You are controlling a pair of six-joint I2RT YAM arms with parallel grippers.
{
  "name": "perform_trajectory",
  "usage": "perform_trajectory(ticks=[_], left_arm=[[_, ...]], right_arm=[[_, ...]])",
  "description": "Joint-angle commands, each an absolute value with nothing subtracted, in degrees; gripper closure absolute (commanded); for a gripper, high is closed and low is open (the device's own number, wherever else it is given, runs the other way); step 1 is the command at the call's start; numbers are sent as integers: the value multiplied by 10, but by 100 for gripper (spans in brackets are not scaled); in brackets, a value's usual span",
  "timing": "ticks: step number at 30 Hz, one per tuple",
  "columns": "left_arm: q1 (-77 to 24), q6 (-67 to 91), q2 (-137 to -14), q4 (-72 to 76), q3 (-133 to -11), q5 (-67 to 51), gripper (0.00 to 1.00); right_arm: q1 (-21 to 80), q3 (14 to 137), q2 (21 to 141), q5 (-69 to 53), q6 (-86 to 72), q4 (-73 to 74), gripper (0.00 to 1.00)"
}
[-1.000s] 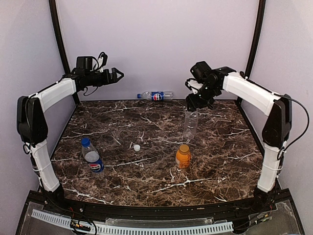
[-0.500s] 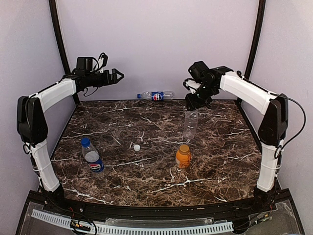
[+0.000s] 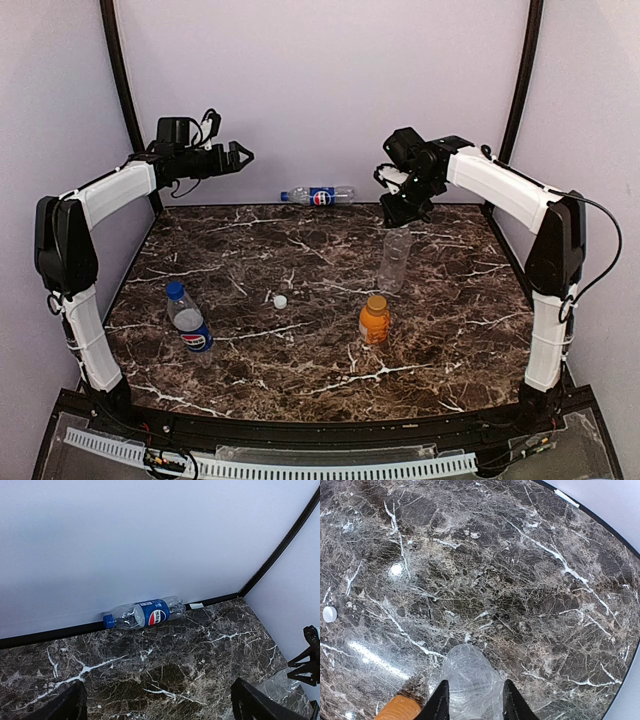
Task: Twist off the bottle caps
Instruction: Pick up the bottle without the bottle cap from the center of the board, then move the plastic bottle to the corner of the board.
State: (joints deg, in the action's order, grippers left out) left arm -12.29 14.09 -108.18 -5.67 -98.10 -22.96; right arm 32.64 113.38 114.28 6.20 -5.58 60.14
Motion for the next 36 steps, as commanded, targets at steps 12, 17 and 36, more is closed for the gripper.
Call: perform_trajectory(ticks=[12,17,36], left_arm=[[-126,134,-1062,-43,-973,-229,1],[-127,139,-1061,-40,-970,-230,1],[-134,147,-1080,-2,-949,-213,1]], right_arm=[[331,1161,1143,104,-57,574,97],[318,1171,1152,120,-66,504,100],[305,1224,1321,305,-6,-14,100]])
